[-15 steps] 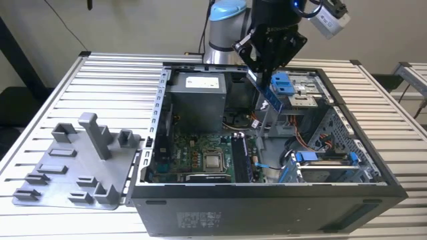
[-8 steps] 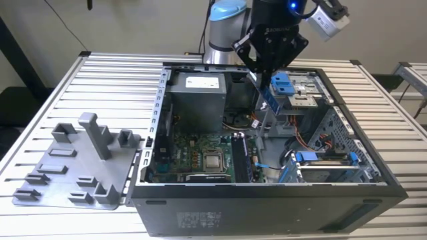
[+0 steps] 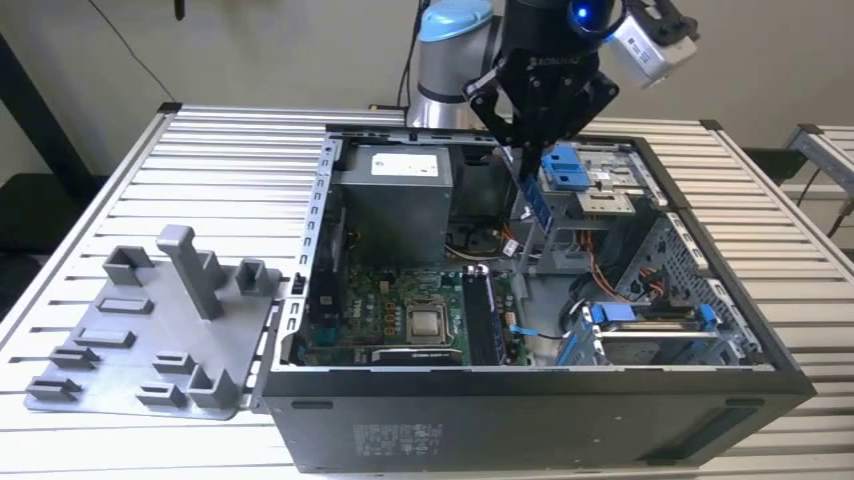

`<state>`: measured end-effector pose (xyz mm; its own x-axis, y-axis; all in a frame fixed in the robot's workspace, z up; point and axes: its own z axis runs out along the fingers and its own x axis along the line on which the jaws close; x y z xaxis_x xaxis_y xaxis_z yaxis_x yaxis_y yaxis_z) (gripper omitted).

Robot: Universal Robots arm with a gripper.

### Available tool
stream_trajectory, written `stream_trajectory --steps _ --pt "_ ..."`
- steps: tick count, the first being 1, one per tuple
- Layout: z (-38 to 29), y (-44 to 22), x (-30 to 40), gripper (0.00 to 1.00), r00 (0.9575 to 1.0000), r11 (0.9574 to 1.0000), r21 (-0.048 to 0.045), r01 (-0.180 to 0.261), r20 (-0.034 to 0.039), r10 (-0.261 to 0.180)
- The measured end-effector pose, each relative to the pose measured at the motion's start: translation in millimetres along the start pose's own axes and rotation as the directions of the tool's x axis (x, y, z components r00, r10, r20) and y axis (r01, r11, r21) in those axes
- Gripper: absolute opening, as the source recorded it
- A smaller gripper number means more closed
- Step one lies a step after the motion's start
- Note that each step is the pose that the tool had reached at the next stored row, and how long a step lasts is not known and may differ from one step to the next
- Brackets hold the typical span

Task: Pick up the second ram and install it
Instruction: 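Insert the second ram into the second slot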

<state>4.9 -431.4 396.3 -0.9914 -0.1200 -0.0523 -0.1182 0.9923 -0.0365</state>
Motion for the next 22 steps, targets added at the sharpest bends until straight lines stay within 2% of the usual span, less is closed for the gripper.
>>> stream_trajectory --steps 6,13,17,19,22 --pt "0.6 -1.2 0.1 0.14 0.9979 0.9979 0.0033 -0.065 -0.0045 0.065" --pt "1.3 -2.4 0.4 0.14 0.9902 0.9902 0.0075 -0.14 -0.0089 0.14" --pt "1.6 -3.0 0.3 0.14 0.9892 0.9893 0.0077 -0.146 -0.0131 0.146" --pt "1.6 -3.3 0.1 0.14 0.9891 0.9893 0.0081 -0.146 -0.0217 0.146" --pt "1.7 -3.9 0.0 0.14 0.989 0.9893 0.007 -0.146 -0.0234 0.146"
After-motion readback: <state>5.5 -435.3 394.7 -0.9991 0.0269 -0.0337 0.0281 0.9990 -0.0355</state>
